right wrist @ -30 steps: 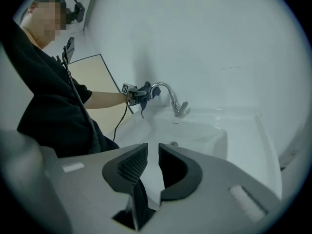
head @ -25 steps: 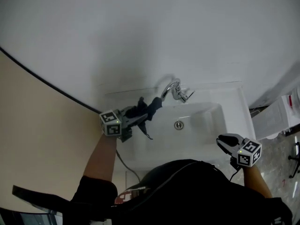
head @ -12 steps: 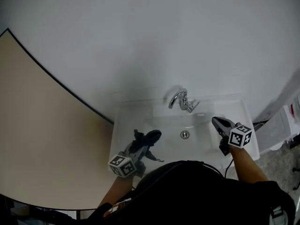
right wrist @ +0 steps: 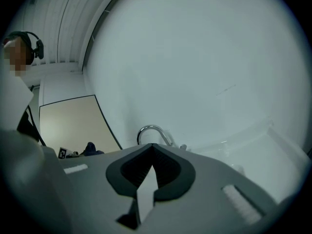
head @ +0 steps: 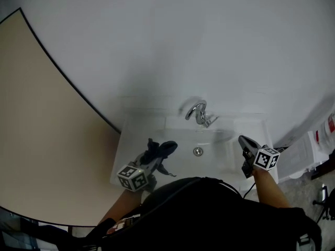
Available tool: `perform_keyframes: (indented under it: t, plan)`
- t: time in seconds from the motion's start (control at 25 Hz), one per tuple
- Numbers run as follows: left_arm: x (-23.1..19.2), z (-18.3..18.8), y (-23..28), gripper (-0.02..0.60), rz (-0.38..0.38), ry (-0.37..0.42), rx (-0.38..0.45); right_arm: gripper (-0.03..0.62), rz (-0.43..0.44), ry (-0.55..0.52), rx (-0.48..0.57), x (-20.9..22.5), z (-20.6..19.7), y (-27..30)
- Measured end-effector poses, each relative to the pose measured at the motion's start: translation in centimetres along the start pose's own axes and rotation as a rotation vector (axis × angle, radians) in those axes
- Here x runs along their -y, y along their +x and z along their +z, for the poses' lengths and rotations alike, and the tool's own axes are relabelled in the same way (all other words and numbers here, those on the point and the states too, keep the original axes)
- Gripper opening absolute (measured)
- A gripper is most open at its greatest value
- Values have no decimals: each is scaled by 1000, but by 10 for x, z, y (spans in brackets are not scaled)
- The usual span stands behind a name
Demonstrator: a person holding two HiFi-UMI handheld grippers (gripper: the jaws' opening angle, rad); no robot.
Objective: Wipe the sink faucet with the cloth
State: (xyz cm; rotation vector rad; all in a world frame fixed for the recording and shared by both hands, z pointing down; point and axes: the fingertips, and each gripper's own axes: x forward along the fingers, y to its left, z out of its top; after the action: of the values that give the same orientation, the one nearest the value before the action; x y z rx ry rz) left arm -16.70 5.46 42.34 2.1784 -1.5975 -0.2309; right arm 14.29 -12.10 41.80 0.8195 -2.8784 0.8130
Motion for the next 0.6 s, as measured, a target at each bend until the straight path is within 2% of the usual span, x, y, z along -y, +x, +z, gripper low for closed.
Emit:
perform_keyframes:
  t: [0.24, 0.6]
  plan:
    - [1, 0, 3, 74, -17, -6, -7, -2, -35, -69, -71, -3, -20, -9]
    - [2, 3, 6, 75, -41, 1, -12, -2, -35, -114, -93, -7, -25, -10]
